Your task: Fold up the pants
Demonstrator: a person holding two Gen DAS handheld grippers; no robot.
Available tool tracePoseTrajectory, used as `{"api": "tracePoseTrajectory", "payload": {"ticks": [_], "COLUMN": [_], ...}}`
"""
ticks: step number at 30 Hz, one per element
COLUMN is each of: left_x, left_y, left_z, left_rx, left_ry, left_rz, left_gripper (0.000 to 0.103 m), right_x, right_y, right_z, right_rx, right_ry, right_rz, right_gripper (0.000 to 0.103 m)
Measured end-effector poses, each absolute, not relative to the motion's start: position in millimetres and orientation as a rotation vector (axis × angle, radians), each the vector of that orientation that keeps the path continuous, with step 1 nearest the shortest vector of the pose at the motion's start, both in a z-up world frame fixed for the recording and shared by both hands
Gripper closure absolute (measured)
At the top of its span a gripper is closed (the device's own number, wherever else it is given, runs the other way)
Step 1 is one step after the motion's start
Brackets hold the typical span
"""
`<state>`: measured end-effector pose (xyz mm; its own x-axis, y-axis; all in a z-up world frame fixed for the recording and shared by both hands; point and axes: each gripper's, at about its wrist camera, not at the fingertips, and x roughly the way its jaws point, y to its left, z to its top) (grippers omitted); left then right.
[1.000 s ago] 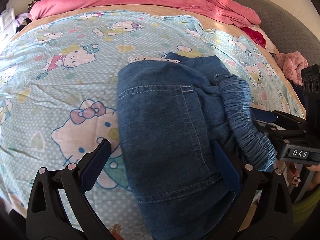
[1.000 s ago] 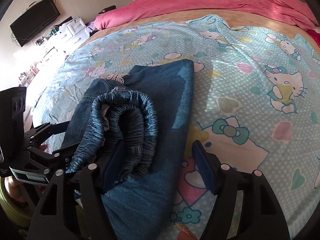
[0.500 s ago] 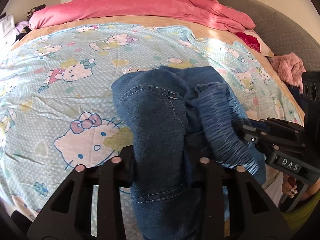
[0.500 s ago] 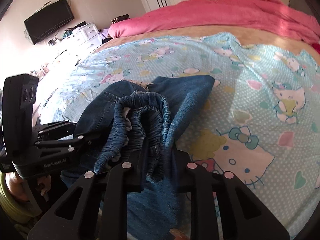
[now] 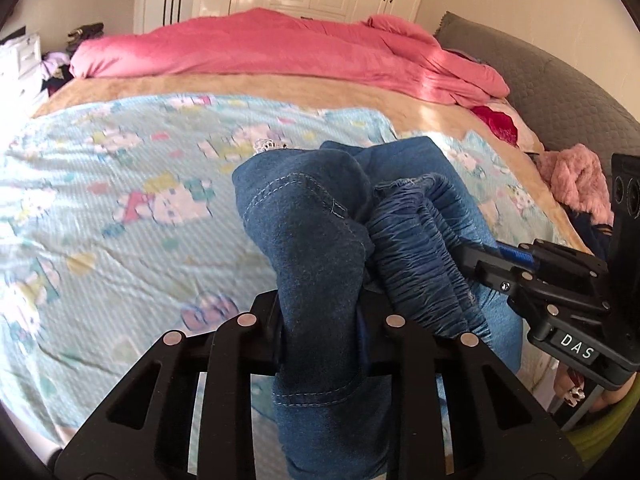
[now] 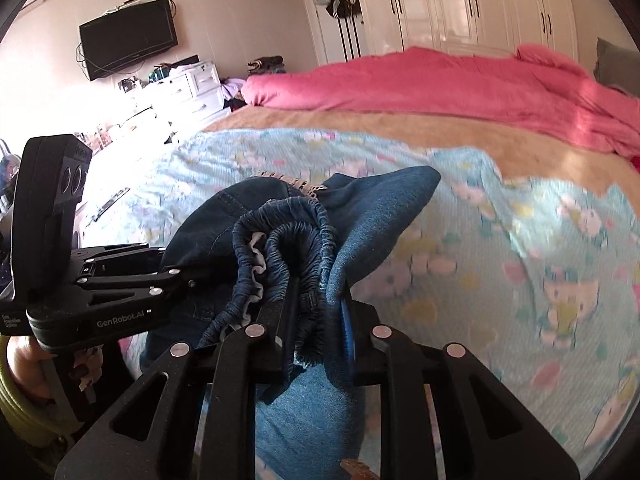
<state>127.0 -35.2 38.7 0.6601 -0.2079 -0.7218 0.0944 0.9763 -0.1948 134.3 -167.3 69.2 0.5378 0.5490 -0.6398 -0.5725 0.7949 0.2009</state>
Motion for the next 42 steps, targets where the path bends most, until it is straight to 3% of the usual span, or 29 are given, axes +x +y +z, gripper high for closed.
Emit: {"api": "tracePoseTrajectory", "payload": {"ticks": [19, 25, 30, 42], "left_x": [191.7, 201.3, 201.5, 200.5], "left_y": [-23.7, -18.2, -11.9, -3.1], "left_z": [24.1, -2.1, -12.1, -15.8], "left_rx": [-0.072, -0.07, -0.092, -0.121], "left_ry": [0.836, 0.886, 0.9, 0.908], "left_rz": [-0.117, -0.094, -0.1, -0.106], "left_gripper": [0.085, 0.076, 0.069, 0.057], "right_x": [198.2, 217.4, 224.8, 227.9], "right_y": [-132.3, -136.6, -147.3, -147.7], "right_z": [47.1, 14.8, 2.0, -4.3], "right_rx": [-0.096, -0.072, -0.041, -0.035], "right_ry": [0.767, 0.859, 0.903, 0.941], "right_rz": [0.569, 0.498, 0.442, 0.393], "right_gripper": [0.085, 0.077, 0.05, 0.049]}}
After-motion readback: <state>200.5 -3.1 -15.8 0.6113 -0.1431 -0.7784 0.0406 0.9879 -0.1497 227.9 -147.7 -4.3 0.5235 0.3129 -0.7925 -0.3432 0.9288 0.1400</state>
